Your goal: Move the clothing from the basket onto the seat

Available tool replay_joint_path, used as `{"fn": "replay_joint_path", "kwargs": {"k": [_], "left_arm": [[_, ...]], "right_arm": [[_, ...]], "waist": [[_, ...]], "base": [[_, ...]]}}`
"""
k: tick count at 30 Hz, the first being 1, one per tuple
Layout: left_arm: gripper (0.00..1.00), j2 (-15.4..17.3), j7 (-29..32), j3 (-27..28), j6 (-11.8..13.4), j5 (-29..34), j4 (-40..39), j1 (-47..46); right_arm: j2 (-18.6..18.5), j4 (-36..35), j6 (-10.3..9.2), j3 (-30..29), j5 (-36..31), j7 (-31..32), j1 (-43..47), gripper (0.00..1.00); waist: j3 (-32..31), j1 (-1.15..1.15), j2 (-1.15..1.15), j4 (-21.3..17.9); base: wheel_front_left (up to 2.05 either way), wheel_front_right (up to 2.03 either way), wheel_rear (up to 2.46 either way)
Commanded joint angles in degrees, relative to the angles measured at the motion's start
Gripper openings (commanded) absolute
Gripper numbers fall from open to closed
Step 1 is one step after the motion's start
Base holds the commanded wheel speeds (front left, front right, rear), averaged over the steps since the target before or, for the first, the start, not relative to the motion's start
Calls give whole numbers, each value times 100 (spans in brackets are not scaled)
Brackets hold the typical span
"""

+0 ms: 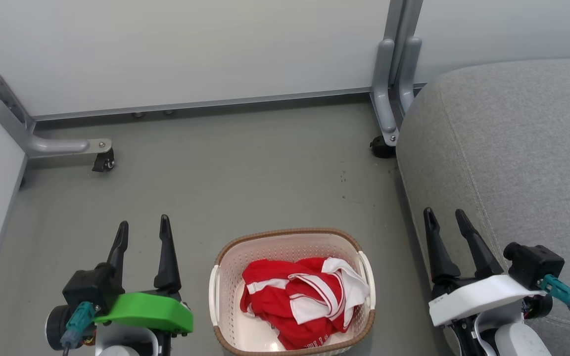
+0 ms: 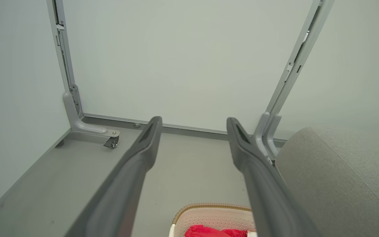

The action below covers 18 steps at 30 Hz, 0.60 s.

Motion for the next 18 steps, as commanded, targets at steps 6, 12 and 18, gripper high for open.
{"fn": "replay_joint_path", "kwargs": {"k": [6, 12, 18], "left_arm": [[100, -45, -117, 9, -136, 412, 7, 79], [100, -101, -205, 52, -265, 726, 53, 166], [100, -154, -275, 79, -405, 1039, 82, 207]], "right_arm": [[-32, -62, 3, 104, -397, -127, 58, 100], [-34, -55, 2, 177, -702, -207, 97, 100], [-36, -77, 3, 239, -929, -275, 125, 100]], "waist": [[-32, 0, 0, -3], [-60, 0, 0, -15], [-94, 0, 0, -19]], "base": [[0, 0, 0], [0, 0, 0], [0, 0, 0]]}}
